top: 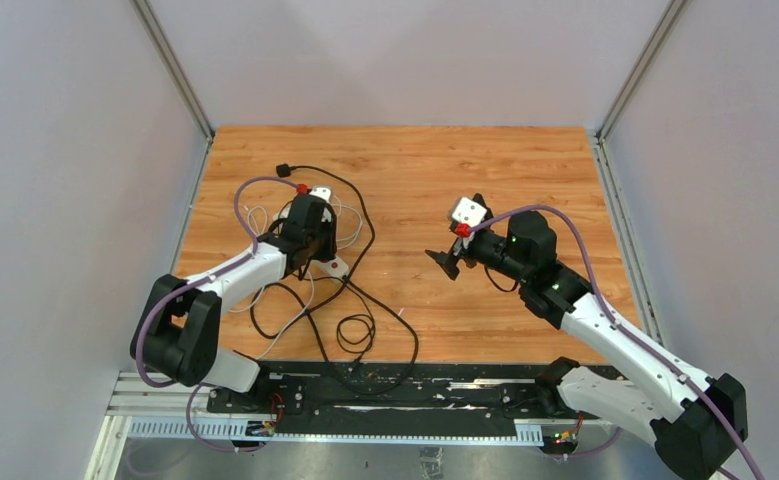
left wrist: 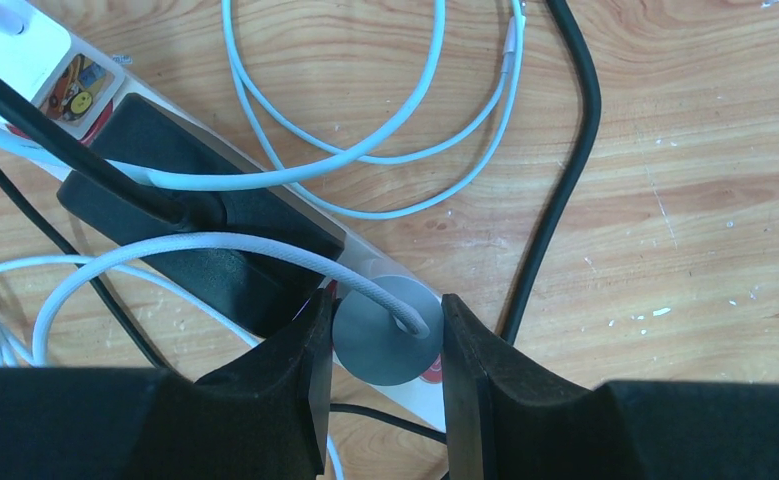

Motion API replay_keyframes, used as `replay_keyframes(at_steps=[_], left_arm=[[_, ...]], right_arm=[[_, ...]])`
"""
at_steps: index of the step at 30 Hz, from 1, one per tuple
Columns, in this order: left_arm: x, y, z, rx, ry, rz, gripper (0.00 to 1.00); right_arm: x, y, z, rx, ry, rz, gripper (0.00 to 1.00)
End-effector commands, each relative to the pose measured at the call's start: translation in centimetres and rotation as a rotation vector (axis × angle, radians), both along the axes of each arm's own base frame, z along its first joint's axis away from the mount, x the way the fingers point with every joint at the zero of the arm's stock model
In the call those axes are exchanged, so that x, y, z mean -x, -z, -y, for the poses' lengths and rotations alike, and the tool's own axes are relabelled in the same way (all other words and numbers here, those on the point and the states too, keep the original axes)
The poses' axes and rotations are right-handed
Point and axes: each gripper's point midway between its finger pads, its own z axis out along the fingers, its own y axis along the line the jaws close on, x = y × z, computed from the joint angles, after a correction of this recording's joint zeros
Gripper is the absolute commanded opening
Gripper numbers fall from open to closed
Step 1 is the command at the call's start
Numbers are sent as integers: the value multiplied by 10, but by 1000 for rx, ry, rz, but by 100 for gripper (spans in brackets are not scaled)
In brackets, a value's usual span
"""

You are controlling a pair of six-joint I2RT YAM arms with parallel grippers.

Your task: Insert the plug

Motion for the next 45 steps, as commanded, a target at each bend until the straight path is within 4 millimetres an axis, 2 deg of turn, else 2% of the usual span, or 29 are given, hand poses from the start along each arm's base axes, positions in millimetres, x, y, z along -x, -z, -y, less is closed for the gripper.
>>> replay_keyframes(at_steps=[1,6,10,12,16,20,26,30,38,45], left_arm=[[58,55,12,52,112,-256,0],[70,76,4,39,48,-328,0],[94,93,-8,73,-118,-386,0],[105,102,-9,117,-158,-378,0],[109,107,-12,174,-234,-321,0],[108,110,-12,85,-212,-324,0],[95,100,-7,-42,-150,-418,0],[107,103,-11,-115,-147,-422,0],[129,132,-6,-153,-152,-393,0],[138,151,-3,-131,-181,-413,0]], right_arm=[[7,-4,-1,-24,-18,11,97],[9,-8,0,-36,-21,35,97],[10,-6,-1,-24,-31,37,97],[8,-4,0,-18,-24,37,97],[10,-6,-8,-24,-69,25,97],[12,-6,-10,-28,-84,19,97],[16,-7,-9,-43,-85,22,97],[18,-8,-6,-52,-77,36,97],[19,-9,-7,-59,-86,46,97],[22,-11,-10,-73,-106,42,97]])
